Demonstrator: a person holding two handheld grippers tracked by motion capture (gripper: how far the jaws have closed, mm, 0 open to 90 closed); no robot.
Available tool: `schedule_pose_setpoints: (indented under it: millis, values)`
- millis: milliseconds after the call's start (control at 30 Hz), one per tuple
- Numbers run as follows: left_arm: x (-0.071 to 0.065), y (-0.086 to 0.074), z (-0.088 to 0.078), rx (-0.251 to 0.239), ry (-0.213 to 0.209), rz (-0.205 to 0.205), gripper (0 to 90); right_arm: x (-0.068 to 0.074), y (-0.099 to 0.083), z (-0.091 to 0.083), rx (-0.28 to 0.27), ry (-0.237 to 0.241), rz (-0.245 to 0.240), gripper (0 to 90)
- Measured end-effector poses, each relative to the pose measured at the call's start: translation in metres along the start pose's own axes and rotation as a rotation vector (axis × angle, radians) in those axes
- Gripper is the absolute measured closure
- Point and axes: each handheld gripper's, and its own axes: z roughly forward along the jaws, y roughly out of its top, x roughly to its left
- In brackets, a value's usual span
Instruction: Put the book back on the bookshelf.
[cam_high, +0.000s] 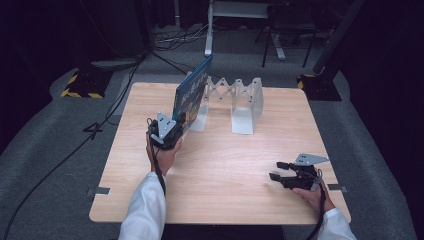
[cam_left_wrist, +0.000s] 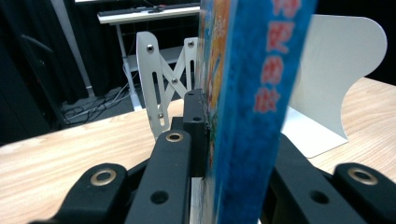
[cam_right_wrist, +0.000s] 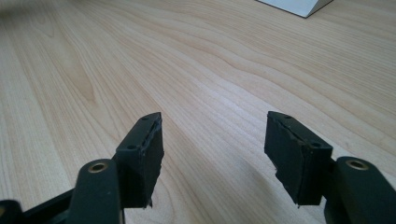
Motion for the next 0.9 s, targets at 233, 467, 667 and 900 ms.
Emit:
schedule_pose_setpoints:
  millis: [233, 467, 667, 900]
  values:
    - [0.002, -0.01, 0.016, 0.038, 0.022, -0.039, 82.0, 0.001, 0.0, 0.002, 0.013, -0.001, -0.009, 37.3]
    - [-0.001, -0.007, 0.025, 0.039, 0.032, -0.042, 81.7, 0.001, 0.0, 0.002, 0.015, 0.003, -0.009, 37.3]
    - [-0.001, -0.001, 0.037, 0.056, 0.046, -0.062, 81.7, 0.002, 0.0, 0.002, 0.018, 0.0, -0.015, 37.3]
    - [0.001, 0.003, 0.047, 0.06, 0.059, -0.106, 81.0, 0.002, 0.0, 0.002, 0.019, -0.002, -0.017, 37.1]
